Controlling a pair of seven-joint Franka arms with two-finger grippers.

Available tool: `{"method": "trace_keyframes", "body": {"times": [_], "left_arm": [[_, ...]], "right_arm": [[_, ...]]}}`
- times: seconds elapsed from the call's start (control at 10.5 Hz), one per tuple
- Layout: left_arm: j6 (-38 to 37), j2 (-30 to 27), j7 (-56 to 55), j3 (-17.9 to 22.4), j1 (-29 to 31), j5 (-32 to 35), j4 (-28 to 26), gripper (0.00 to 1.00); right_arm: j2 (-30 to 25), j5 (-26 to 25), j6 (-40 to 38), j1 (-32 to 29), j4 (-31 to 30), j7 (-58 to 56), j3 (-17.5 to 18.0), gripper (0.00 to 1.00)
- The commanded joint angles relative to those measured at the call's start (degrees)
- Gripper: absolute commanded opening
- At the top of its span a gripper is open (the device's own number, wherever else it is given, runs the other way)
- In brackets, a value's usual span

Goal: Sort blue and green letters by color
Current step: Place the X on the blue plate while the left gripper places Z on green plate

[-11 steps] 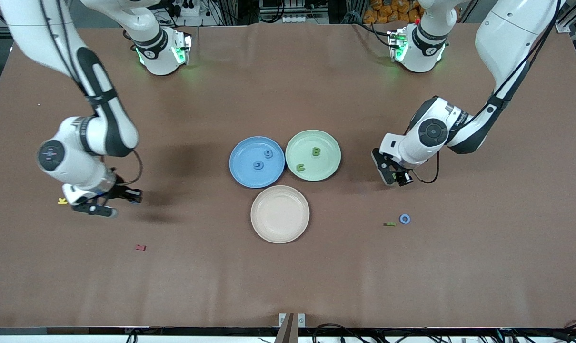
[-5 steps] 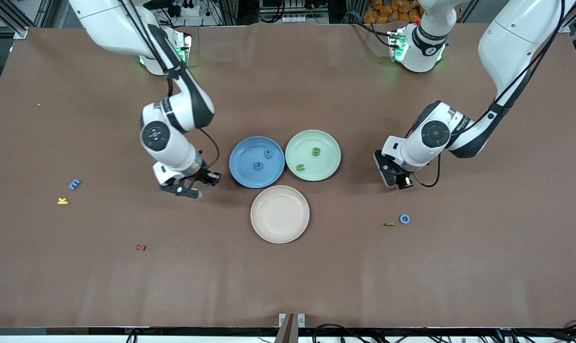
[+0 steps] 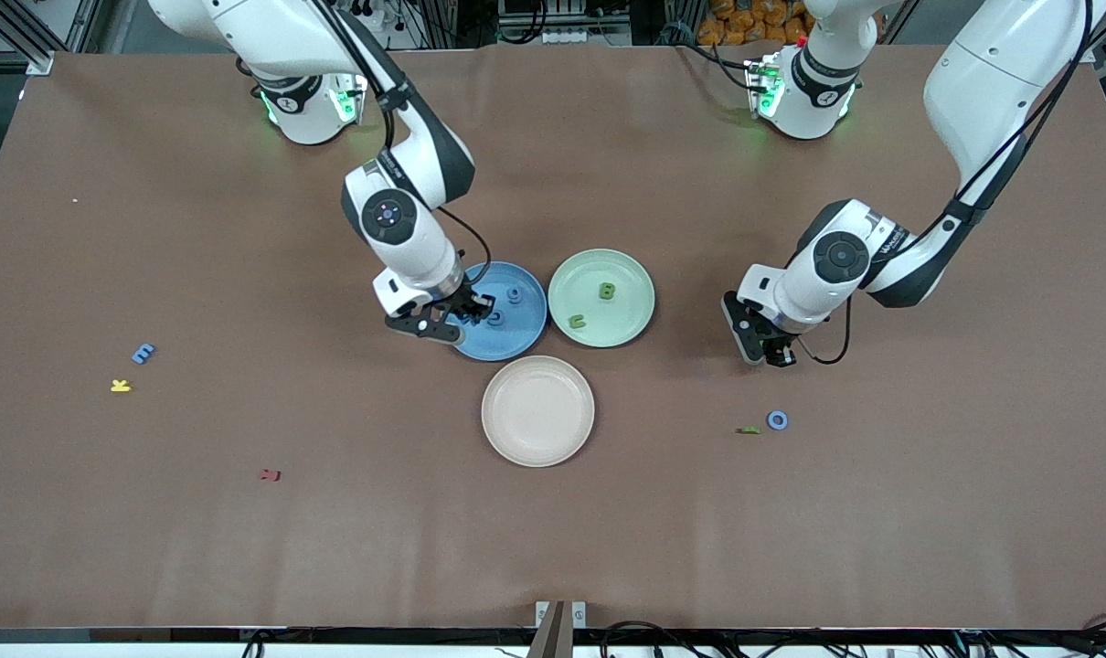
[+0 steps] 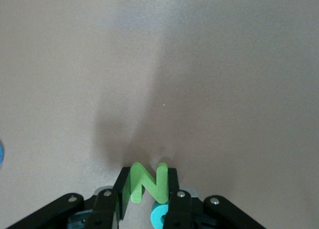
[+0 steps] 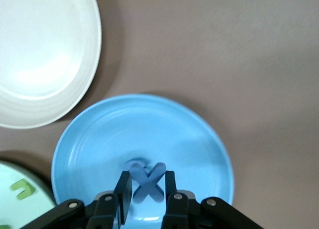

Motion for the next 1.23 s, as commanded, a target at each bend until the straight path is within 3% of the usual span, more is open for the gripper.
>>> {"method": "trace_keyframes", "body": {"times": [0.0,0.38,0.76,0.95,1.14], "left_arm": [[0.9,1.3,-2.9,-0.6,1.0,0.9,1.9,0.00],[0.6,1.2,-28.0,-9.0,-0.5,0.4,5.9,0.00],[0.2,1.3,-60.1,-9.8,-11.7,-0.1,8.7,0.00],[-2.7,1.6,-75.2,-9.8,-18.0,-0.5,11.5,0.00],[-10.7,1.6,-81.1,-9.8,-22.0,-0.6,14.3,0.00]], "right_arm": [[-0.8,0.2,-0.7,0.3,0.2,10.5,1.1,1.00],[-2.7,0.0,-2.1,-7.7,0.2,10.5,1.0,1.00],[-4.7,-0.6,-4.4,-23.8,0.0,7.6,0.0,1.00],[-4.2,-0.6,-4.3,-26.5,0.2,6.2,-5.6,1.00],[-3.1,-1.5,-4.3,-28.4,1.1,6.0,-11.0,1.00]]}}
